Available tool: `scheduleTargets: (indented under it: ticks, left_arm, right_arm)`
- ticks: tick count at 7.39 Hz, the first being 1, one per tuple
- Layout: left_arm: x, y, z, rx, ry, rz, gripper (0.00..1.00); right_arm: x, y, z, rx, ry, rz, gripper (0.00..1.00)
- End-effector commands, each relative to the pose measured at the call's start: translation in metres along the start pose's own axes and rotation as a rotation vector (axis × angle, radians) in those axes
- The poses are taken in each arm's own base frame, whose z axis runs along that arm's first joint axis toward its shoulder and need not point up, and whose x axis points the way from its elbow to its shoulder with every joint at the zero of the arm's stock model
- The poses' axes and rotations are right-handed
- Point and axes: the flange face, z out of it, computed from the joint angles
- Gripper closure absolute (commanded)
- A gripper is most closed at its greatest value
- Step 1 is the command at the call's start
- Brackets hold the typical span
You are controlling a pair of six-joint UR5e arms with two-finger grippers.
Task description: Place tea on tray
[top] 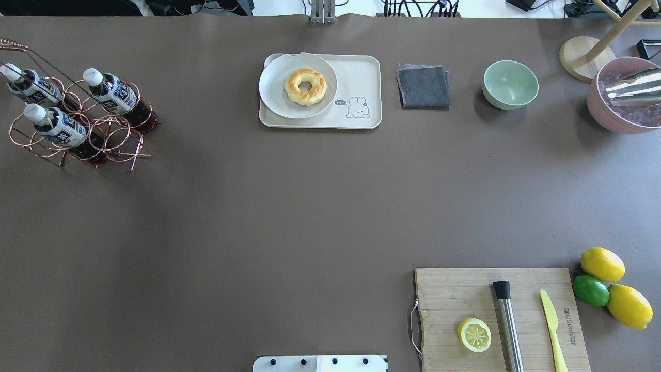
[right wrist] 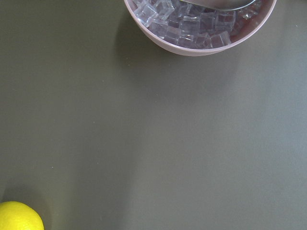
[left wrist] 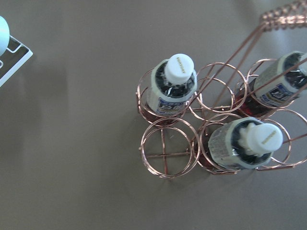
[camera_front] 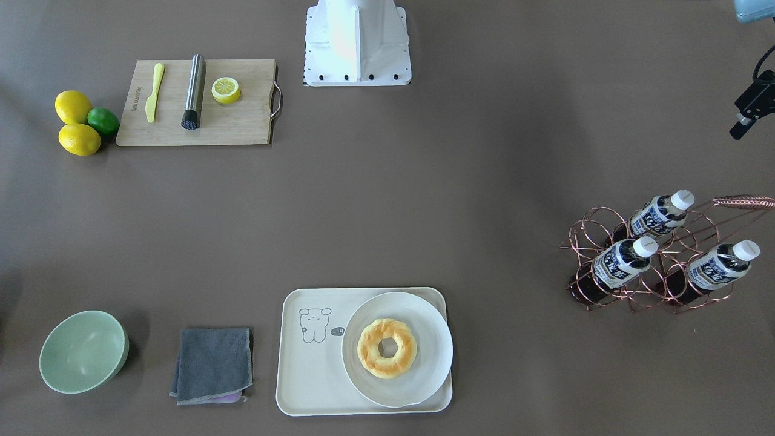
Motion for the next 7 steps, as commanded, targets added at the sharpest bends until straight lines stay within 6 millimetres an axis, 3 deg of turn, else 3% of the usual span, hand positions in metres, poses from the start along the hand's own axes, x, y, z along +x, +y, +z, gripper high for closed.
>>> scheduleTargets:
  ticks: [1, 2, 4, 7]
  left_arm:
    - [0.028, -0.01, 0.011, 0.049, -0.002, 0.033, 0.03]
    - [0.04, -0.009, 0.027, 0.045, -0.01, 0.07, 0.03]
    - [0.055, -0.03, 0.035, 0.073, 0.0, 0.049, 0.03]
    - [0.074, -0.043, 0.056, 0.085, -0.013, 0.075, 0.03]
  right_arm:
    - [-0.001, 0.0, 0.001, -0.002, -0.002, -0.004, 0.0]
    - [-0.001, -0.001, 0.001, -0.001, -0.002, -0.005, 0.0]
    - [-0.001, -0.001, 0.001, -0.001, -0.002, -0.006, 0.0]
    - [0.0, 0.003, 0.004, -0.008, -0.003, 0.001, 0.0]
